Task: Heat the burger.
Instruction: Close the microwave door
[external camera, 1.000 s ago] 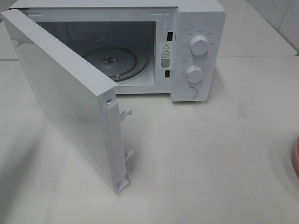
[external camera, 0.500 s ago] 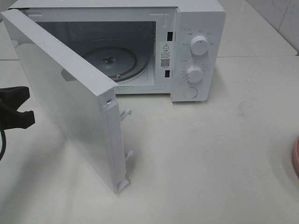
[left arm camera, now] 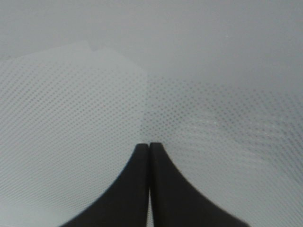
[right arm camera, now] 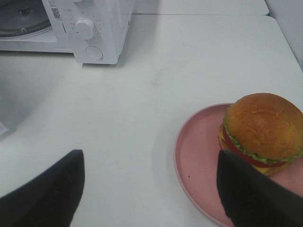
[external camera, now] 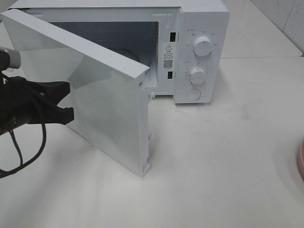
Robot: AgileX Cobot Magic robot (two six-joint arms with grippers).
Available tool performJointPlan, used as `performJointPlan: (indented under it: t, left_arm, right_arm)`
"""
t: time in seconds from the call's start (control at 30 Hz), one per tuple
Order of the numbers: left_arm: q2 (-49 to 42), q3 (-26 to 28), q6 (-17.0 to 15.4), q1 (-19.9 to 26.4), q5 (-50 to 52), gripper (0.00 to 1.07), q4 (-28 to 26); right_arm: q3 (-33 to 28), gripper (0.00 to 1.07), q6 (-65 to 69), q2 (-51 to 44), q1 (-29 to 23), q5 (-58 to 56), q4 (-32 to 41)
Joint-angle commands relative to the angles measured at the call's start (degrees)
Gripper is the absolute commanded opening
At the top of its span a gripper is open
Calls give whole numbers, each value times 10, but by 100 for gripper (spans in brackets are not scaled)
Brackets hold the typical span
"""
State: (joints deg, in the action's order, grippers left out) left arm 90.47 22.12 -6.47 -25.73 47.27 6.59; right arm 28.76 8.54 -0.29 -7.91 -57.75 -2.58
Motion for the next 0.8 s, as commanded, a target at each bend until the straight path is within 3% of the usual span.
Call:
performJointPlan:
  t: [0.03, 0.1, 0.43, 0.8]
  left_arm:
    - [8, 15, -3, -16, 10, 0, -14]
    - [22, 36, 1, -40, 5, 0, -31]
    - [51, 85, 1, -68, -7, 0, -48]
    - [96, 178, 3, -93, -76, 0, -69]
  right_arm:
    - [-2, 75, 0, -15, 2, 7, -1]
    - [-2, 75, 0, -15, 2, 7, -1]
    - [-2, 75, 0, -15, 2, 7, -1]
    - [-2, 75, 0, -15, 2, 7, -1]
